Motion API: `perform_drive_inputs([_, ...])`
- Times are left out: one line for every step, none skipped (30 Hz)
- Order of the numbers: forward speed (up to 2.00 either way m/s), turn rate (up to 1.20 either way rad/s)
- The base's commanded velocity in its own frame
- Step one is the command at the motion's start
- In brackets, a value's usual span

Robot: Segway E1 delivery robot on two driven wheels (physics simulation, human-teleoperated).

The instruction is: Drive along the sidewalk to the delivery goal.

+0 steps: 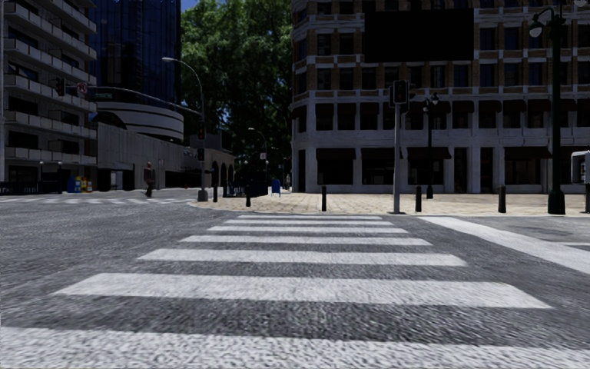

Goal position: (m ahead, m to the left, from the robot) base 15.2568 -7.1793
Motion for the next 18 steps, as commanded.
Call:
perform_drive_inputs([2.00,0.00])
perform_drive_inputs([2.00,0.00])
perform_drive_inputs([2.00,0.00])
perform_drive_inputs([2.00,0.00])
perform_drive_inputs([2.00,0.00])
perform_drive_inputs([2.00,0.01])
perform_drive_inputs([2.00,0.14])
perform_drive_inputs([2.00,0.14])
perform_drive_inputs([2.00,0.28])
perform_drive_inputs([2.00,0.35])
perform_drive_inputs([2.00,0.35])
perform_drive_inputs([2.00,0.37])
perform_drive_inputs([2.00,0.37])
perform_drive_inputs([2.00,0.37])
perform_drive_inputs([2.00,0.37])
perform_drive_inputs([2.00,0.37])
perform_drive_inputs([2.00,0.37])
perform_drive_inputs([2.00,0.37])
